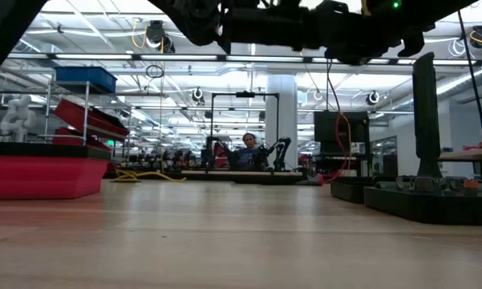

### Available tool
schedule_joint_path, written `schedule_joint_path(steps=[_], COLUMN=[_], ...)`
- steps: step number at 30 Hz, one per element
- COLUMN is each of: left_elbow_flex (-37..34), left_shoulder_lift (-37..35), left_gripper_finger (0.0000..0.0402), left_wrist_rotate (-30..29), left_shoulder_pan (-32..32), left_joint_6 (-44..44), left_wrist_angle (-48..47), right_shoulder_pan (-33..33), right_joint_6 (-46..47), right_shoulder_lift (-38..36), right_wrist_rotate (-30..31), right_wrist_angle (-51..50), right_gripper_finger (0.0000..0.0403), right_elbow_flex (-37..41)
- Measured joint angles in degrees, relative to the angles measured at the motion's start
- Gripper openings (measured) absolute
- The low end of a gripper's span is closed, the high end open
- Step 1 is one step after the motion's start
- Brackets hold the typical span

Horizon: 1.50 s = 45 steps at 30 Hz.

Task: Coil cords
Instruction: Coil the red wire onto the spool

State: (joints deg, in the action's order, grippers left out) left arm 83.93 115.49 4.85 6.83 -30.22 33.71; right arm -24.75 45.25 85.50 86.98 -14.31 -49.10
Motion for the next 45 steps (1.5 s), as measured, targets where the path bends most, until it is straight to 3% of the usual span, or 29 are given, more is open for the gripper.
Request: schedule_joint_path(steps=[10, 18, 28, 45], left_elbow_flex=[0.1, -0.8, -0.9, -0.8], left_shoulder_lift=[2.7, 2.9, 2.8, 2.7], left_gripper_finger=[0.0, 0.0, 0.0, 0.0], left_wrist_rotate=[-0.8, -0.6, -0.2, 2.7], left_shoulder_pan=[0.2, 1.0, 0.9, 1.0], left_joint_6=[-3.5, -5.4, -6.1, -2.0], left_wrist_angle=[-2.1, -7.4, -10.9, -10.5], right_shoulder_pan=[1.0, 0.2, 0.2, -0.9], right_joint_6=[-9.7, 9.2, 9.5, 11.0], right_shoulder_lift=[-0.4, -7.0, -13.0, -13.2], right_wrist_rotate=[-4.2, -18.7, -36.7, -40.5], right_wrist_angle=[-4.3, -28.7, -40.5, -56.9], right_gripper_finger=[0.0001, 0.0001, 0.0, 0.0], right_elbow_flex=[-6.0, -9.6, -9.6, -9.5])
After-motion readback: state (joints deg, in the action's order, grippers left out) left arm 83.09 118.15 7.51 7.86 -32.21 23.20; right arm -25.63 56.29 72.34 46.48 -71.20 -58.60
